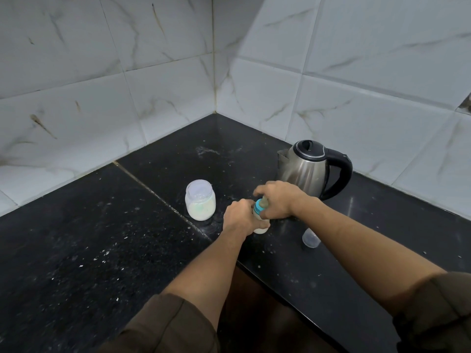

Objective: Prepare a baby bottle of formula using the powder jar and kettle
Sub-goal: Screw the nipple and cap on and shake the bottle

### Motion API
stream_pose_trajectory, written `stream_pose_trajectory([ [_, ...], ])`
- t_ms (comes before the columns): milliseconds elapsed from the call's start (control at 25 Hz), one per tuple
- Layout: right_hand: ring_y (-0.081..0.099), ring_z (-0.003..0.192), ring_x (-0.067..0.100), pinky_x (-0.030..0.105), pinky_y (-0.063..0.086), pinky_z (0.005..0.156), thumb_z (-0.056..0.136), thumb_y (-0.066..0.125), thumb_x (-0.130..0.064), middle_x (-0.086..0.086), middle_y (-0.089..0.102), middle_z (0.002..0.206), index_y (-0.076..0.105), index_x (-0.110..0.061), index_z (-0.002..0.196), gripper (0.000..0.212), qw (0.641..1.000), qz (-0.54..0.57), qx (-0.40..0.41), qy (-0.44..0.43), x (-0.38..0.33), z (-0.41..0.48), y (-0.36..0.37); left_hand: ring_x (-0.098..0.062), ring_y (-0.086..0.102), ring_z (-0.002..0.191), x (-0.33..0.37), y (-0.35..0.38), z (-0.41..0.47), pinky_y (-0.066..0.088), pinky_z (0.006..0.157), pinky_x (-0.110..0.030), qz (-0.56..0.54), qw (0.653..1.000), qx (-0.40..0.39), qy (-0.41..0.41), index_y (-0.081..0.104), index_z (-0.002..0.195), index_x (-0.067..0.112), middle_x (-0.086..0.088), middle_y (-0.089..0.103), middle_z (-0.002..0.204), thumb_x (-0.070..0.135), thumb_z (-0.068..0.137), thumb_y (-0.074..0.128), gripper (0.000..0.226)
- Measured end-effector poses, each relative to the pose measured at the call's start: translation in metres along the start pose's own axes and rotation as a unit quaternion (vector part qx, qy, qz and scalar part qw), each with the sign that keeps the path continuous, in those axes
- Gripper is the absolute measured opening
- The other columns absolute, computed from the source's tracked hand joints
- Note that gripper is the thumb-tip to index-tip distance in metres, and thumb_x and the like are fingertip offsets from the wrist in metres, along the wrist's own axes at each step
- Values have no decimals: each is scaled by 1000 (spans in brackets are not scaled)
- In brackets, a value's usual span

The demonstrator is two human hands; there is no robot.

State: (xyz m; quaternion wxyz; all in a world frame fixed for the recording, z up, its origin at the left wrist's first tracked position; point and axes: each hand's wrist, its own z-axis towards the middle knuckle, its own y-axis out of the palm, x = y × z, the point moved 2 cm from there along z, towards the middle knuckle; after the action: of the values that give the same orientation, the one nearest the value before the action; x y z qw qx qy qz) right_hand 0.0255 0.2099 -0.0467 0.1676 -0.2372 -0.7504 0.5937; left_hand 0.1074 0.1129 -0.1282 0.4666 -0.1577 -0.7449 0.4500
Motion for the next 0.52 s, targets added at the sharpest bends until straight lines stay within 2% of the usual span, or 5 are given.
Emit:
stream_pose_trajectory([
  [120,67,91,21,36,58,73,85,72,-53,0,69,100,73,-20,112,43,999,-23,19,39,0,2,2,-12,65,86,0,1,-1,51,75,-29,1,1000,-2,0,69,111,23,7,69,87,48,71,88,51],
  [200,64,78,20,35,53,64,83,68,-68,-3,61,80,68,-17,94,52,996,-23,38,82,2,6,3,-12,64,85,0,0,-2,49,73,-29,2,1000,3,0,71,111,23,7,69,87,49,71,88,50],
  [280,66,85,22,37,55,69,81,68,-70,-2,66,89,67,-20,108,57,997,-20,21,74,2,8,4,-12,63,83,0,0,-1,47,71,-28,2,1000,2,2,71,110,22,8,68,85,49,72,88,50],
  [400,67,105,23,40,60,84,80,75,-50,0,69,119,60,-27,136,63,999,-35,-17,10,-1,8,2,-14,67,88,1,-1,-2,51,75,-29,11,1000,3,3,69,113,20,5,73,94,50,72,88,54],
  [520,68,86,19,35,61,73,81,75,-50,-2,70,96,72,-21,118,46,999,-42,9,33,0,9,2,-15,69,92,2,0,-2,56,81,-32,9,1000,7,3,69,115,22,4,74,97,50,71,88,55],
])
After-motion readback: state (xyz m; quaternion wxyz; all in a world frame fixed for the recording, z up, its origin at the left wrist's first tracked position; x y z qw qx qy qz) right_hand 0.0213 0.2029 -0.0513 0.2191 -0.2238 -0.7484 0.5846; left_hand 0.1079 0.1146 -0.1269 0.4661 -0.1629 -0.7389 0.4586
